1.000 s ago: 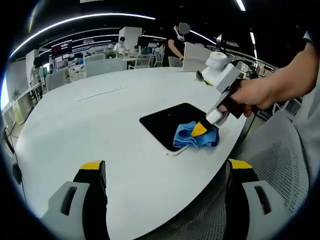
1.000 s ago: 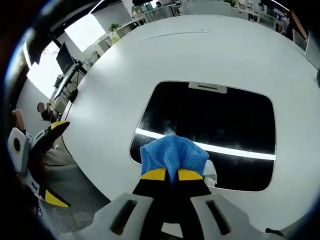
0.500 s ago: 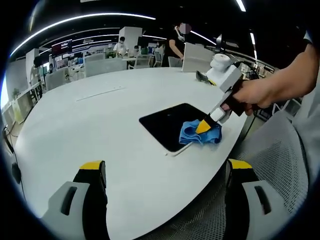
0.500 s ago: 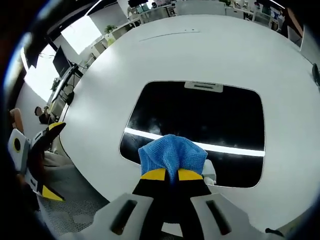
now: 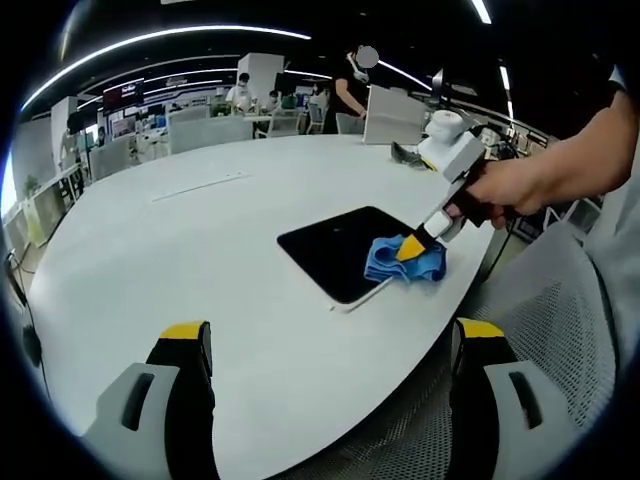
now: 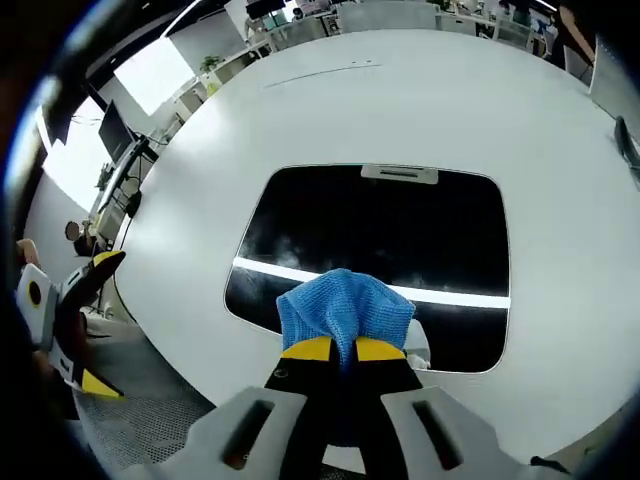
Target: Wipe the mirror surface with the cleaning cloth until all visible marks leave the cleaned area.
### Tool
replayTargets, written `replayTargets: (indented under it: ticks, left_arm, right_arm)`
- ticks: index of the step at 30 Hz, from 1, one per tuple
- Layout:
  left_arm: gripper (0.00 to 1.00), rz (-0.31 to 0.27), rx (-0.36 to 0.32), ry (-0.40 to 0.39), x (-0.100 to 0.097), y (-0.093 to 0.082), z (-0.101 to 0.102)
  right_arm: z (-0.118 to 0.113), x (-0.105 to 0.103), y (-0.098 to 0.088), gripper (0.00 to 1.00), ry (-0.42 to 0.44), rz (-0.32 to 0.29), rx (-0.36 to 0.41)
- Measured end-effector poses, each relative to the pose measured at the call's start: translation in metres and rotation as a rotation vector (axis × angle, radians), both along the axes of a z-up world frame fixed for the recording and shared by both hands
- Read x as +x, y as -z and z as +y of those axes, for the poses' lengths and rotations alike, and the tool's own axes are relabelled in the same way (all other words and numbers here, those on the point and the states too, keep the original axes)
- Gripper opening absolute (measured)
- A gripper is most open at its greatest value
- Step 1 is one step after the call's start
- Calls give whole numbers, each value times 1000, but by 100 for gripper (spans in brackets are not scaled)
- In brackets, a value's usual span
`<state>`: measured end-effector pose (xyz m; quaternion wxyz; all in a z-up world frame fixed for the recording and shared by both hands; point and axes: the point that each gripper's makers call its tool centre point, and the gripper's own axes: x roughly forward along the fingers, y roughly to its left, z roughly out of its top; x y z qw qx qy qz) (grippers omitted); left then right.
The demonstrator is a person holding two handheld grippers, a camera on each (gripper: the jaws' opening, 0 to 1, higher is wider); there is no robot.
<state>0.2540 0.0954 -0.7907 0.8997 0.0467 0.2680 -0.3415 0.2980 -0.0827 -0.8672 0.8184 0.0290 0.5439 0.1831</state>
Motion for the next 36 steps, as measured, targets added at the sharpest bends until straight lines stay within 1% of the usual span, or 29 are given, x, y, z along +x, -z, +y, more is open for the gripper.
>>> replayTargets:
  ticks: [7, 18, 23, 27, 32, 36]
  left_arm:
    - [99, 1, 1, 1, -1, 0, 0]
    - [99, 1, 0, -6, 0, 0, 1]
    - [99, 5, -21, -9, 0, -2, 0]
    - [99, -5, -38, -11, 1, -5, -1]
    - [99, -22, -52, -8, 2, -8, -3]
    - [99, -25, -58, -8, 3, -9, -4]
  right_arm:
    - [1, 0, 0, 0, 4, -4, 2]
    - [2, 5, 1, 0, -16, -9, -23]
    - [3, 11, 2, 0, -11, -9, -24]
    - [3, 17, 2, 0, -9, -12, -24]
    - [4, 27, 2, 0, -8, -14, -26]
    - [4, 36, 2, 0, -7, -15, -25]
